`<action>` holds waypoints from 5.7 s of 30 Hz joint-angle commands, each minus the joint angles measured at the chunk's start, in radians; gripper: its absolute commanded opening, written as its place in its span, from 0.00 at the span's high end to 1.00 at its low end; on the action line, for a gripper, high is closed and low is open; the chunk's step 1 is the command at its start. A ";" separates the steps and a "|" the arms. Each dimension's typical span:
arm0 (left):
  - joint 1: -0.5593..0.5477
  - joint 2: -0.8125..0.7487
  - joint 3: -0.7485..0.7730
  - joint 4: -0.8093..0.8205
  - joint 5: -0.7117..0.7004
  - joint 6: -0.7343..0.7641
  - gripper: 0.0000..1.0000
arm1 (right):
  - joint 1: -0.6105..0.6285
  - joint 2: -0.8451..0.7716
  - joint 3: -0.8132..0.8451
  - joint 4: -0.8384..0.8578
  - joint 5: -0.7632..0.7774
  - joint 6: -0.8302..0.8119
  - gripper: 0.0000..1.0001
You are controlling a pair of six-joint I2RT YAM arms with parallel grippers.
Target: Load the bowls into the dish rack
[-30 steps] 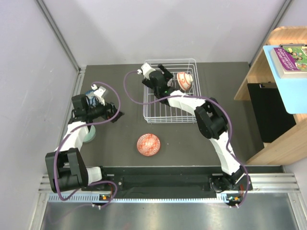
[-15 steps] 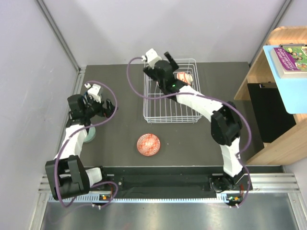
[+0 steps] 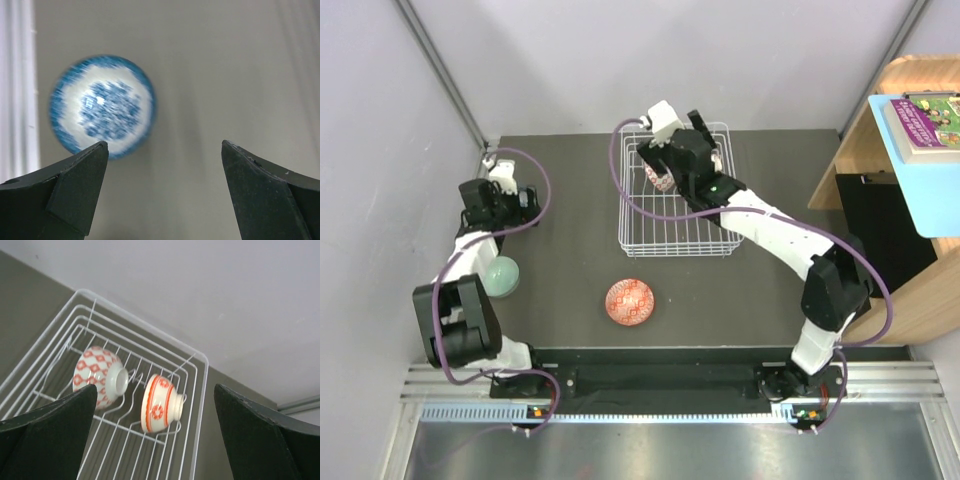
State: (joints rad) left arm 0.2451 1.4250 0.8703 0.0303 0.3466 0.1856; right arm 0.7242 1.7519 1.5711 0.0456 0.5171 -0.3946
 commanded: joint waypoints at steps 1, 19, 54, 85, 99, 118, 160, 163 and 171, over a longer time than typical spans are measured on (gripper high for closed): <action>0.023 0.072 0.113 0.068 -0.069 -0.008 0.01 | 0.000 -0.086 -0.068 -0.016 -0.017 0.039 0.00; 0.148 0.360 0.280 0.020 -0.149 0.009 0.07 | -0.028 -0.172 -0.178 -0.043 -0.068 0.131 0.00; 0.114 0.440 0.441 -0.268 0.455 0.124 1.00 | -0.190 -0.091 -0.019 -0.273 -0.899 0.546 0.00; -0.366 0.052 0.288 0.191 0.767 -0.213 1.00 | -0.247 0.133 -0.227 0.574 -1.652 1.342 0.00; -0.408 0.164 0.341 0.149 0.701 -0.124 1.00 | -0.267 0.176 -0.260 0.887 -1.723 1.603 0.00; -0.428 0.187 0.342 0.184 0.675 -0.137 1.00 | -0.266 0.233 -0.266 0.927 -1.734 1.636 0.34; -0.201 0.144 0.260 0.226 0.720 -0.259 0.04 | -0.381 0.100 -0.329 0.708 -1.594 1.432 1.00; -0.127 0.135 0.237 0.215 0.721 -0.256 0.01 | -0.410 0.057 -0.318 0.584 -1.554 1.343 1.00; -0.003 0.065 0.127 0.172 0.718 -0.193 0.01 | -0.477 -0.038 -0.247 0.050 -1.344 0.900 1.00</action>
State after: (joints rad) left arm 0.2108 1.5665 1.0447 0.1810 1.0328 -0.0391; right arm 0.2737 1.8008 1.2518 0.3206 -0.9447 0.7418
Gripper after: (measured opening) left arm 0.990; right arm 0.690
